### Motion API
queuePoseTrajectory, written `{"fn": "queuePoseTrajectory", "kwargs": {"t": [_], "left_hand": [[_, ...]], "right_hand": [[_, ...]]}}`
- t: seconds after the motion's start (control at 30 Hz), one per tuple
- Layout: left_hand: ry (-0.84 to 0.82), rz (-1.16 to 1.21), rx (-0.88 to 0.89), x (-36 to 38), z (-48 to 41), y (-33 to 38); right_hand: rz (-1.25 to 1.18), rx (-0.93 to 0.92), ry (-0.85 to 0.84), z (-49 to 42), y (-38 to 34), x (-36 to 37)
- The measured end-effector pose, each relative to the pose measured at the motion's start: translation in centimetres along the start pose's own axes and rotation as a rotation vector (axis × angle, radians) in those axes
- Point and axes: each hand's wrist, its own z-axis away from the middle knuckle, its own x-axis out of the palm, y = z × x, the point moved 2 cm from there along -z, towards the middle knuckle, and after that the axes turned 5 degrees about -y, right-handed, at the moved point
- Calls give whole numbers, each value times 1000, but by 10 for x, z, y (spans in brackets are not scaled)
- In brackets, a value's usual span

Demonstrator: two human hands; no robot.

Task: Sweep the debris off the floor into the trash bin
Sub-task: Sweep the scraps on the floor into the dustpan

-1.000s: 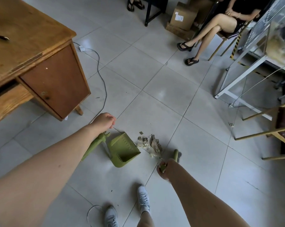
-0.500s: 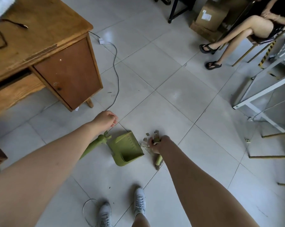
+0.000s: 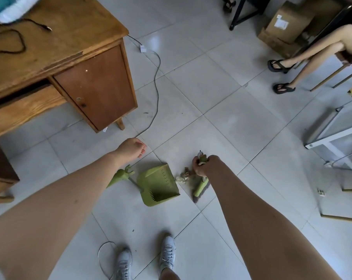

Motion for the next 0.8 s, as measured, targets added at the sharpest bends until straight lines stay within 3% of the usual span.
{"fn": "queuePoseTrajectory", "kwargs": {"t": [0.1,0.37,0.47,0.6,0.8], "left_hand": [[2,13,25,10,1,12],[-34,-2,78,48,8,29],[-38,-19,87,55,12,28],[-27,-102,117,47,23,19],[70,-179,73,10,43,7]], "right_hand": [[121,-31,74,16,-1,-1],[145,11,-16,32,-4,-19],[228,-81,-81,38,-14,-25],[98,2,-60,54,-29,-39],[323,41,-20,80,-39,-61]]}}
